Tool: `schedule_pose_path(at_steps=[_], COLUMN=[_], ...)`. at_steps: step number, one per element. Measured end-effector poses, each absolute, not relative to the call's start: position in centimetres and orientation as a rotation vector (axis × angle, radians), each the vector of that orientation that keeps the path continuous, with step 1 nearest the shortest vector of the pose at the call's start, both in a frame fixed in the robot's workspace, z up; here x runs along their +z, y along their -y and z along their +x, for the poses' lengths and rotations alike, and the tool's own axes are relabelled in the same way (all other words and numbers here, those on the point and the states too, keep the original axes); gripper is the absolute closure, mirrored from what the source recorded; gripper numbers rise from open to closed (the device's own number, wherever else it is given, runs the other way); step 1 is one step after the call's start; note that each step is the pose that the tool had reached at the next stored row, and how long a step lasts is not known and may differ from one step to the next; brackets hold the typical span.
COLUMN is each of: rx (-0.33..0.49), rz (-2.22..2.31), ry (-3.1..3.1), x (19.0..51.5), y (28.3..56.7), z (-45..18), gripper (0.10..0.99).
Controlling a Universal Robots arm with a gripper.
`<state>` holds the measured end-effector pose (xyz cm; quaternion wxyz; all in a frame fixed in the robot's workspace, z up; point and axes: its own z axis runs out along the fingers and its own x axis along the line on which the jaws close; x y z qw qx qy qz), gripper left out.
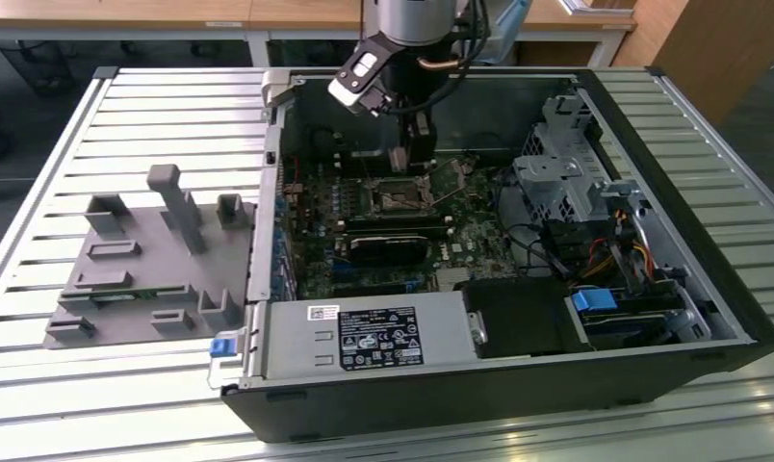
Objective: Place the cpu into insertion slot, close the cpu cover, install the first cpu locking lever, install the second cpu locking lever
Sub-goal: 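Place the cpu into insertion slot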
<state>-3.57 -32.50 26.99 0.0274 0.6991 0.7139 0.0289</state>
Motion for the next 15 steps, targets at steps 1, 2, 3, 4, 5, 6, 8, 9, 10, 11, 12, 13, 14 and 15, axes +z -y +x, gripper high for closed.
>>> schedule_pose_path(at_steps=[1, 2, 3, 4, 5, 6, 8, 9, 10, 11, 12, 13, 14, 15], rx=[0.089, 0.089, 0.089, 0.089, 0.089, 0.089, 0.089, 0.089, 0.089, 0.089, 0.089, 0.089, 0.089, 0.089], rz=[2.159, 2.159, 2.159, 2.159, 2.159, 2.159, 2.159, 2.159, 2.159, 2.159, 2.159, 2.159, 2.159, 2.159], ry=[-2.205, -2.205, -2.205, -2.205, -2.205, -2.205, -2.205, -2.205, -2.205, -2.205, -2.205, -2.205, -2.205, -2.205], x=[26.8, 26.7, 26.5, 26.3, 26.1, 26.0, 25.6, 25.5, 25.3, 25.2, 25.1, 25.0, 24.9, 24.7], y=[32.5, 32.5, 32.4, 32.4, 32.4, 32.4, 32.4, 32.3, 32.3, 32.3, 32.3, 32.2, 32.2, 32.2], z=[-3.6, -3.6, -3.6, -3.6, -3.6, -3.6, -3.7, -3.7, -3.7, -3.7, -3.8, -3.8, -3.8, -3.8], gripper=[0.545, 0.545, 0.545, 0.545, 0.545, 0.545, 0.545, 0.545, 0.545, 0.545, 0.545, 0.545, 0.545, 0.545])
